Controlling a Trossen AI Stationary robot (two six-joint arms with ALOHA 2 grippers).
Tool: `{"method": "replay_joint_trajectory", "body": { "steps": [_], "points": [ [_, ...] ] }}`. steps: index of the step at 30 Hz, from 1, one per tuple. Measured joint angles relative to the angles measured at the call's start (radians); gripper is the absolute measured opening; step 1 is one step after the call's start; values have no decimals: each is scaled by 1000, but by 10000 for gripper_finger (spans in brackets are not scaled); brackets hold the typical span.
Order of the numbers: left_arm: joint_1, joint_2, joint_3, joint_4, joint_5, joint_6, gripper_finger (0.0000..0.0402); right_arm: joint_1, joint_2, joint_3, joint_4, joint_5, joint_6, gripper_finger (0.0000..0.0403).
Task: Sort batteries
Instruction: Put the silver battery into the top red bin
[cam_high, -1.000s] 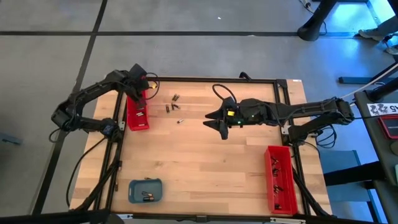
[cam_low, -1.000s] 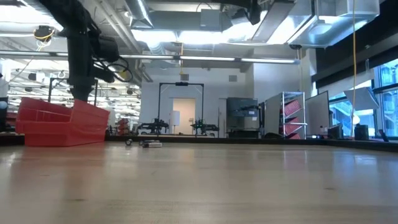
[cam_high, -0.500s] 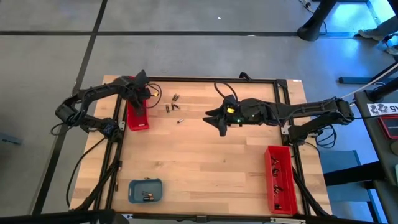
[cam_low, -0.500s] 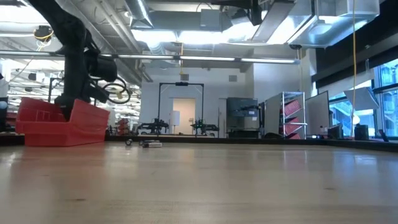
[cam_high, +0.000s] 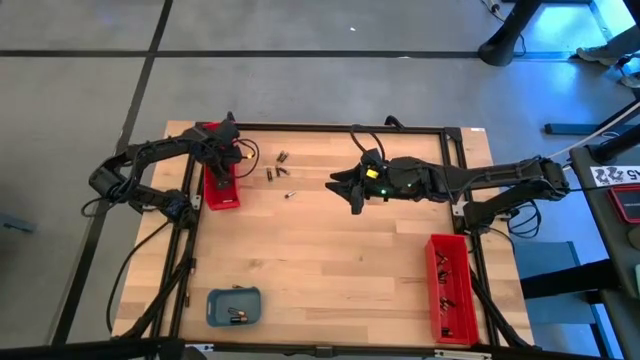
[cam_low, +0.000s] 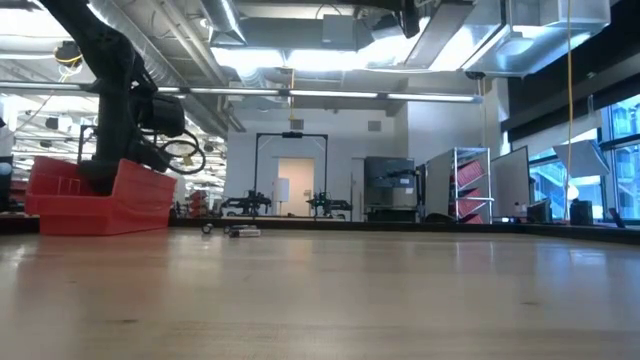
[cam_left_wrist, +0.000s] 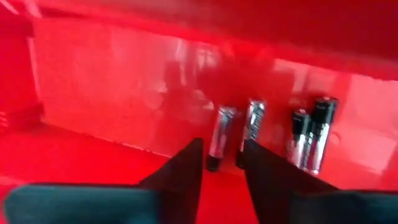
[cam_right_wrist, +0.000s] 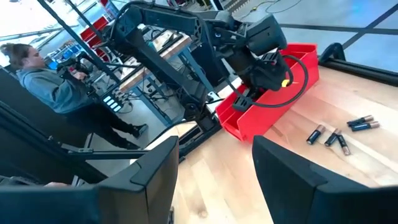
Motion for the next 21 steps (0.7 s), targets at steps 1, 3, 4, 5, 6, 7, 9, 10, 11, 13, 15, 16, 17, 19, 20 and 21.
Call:
{"method": "replay_joint_trajectory", "body": {
  "steps": [1,3,4,5,6,7,9,10,11,13,15,16,17,19,20,21],
  "points": [
    [0,0,1,-10,0,-6,120,0,0,0,-1,2,0,205],
    [-1,-1,13,-42,-2,-22,146,0,0,0,-1,3,0,205],
    [-1,-1,26,-62,-6,-34,157,0,0,0,-1,3,0,205],
    [-1,-2,43,-86,-15,-46,166,0,0,0,-1,4,0,205],
    [-1,-2,63,-117,-25,-62,174,0,0,0,-1,9,0,205],
    [-1,-2,85,-149,-30,-69,180,0,0,0,-1,17,-1,205],
    [-1,-2,131,-213,-30,-93,188,0,0,0,-1,37,-6,205],
    [-1,-2,154,-238,-30,-114,191,0,0,0,-1,50,-8,205],
    [-3,-2,178,-261,-31,-131,192,0,0,0,-2,60,-9,205],
    [-8,-3,223,-308,-30,-168,193,0,0,0,-2,80,-12,205],
    [-8,-4,270,-357,-30,-196,193,0,0,0,-2,90,-35,205],
    [-8,-4,293,-377,-30,-214,193,0,0,0,-2,90,-48,205],
    [-8,-4,317,-395,-28,-231,194,0,0,0,-2,90,-64,205],
    [-8,-4,365,-429,-16,-286,194,0,0,0,-2,90,-98,205],
    [-8,-5,393,-442,-7,-322,194,0,0,0,-2,90,-112,205],
    [-8,-10,417,-452,2,-357,194,-2,0,0,-2,90,-123,205]
  ]
}}
